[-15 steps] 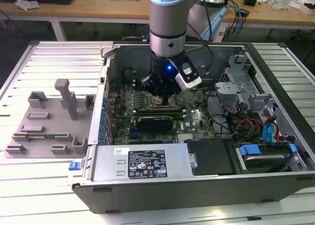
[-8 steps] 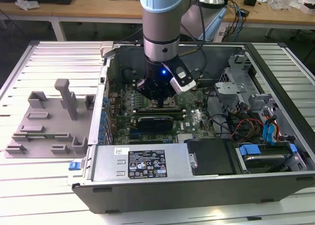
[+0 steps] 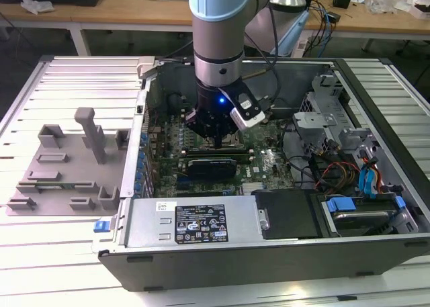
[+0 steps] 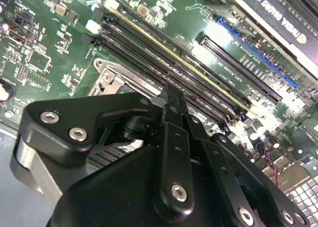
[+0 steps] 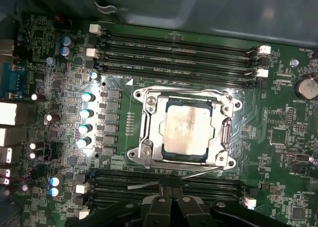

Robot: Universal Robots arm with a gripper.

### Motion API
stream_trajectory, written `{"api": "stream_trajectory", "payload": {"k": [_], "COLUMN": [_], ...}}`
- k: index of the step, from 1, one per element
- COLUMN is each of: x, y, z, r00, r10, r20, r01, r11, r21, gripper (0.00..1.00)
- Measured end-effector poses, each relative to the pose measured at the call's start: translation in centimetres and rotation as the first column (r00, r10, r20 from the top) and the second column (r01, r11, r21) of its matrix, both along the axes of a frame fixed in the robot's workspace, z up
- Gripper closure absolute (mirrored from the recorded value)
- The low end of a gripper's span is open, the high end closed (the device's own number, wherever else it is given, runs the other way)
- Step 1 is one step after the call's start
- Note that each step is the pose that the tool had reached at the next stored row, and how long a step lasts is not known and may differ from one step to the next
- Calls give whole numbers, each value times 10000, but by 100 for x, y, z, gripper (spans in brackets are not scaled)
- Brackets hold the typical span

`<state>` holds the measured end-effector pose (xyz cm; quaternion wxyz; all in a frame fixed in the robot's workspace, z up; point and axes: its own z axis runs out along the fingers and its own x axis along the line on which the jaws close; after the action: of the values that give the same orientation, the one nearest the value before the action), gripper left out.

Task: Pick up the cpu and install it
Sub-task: 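Install the second cpu locking lever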

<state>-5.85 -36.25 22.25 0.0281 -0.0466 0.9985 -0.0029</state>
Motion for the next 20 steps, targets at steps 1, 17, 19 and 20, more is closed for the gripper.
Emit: {"api": "stream_trajectory", "payload": {"k": [1, 17, 19, 20], "x": [0, -51, -92, -107], "y": [0, 3, 6, 7], "z": [-1, -45, -49, -51], "r00": [10000, 10000, 10000, 10000], "r10": [1, 0, -1, -1], "r20": [-1, 8, 19, 24], "r01": [-1, 0, 1, 1], "r11": [10000, 10000, 10000, 10000], "r21": [-1, 2, 1, 2], "gripper": [89, 89, 89, 89]}}
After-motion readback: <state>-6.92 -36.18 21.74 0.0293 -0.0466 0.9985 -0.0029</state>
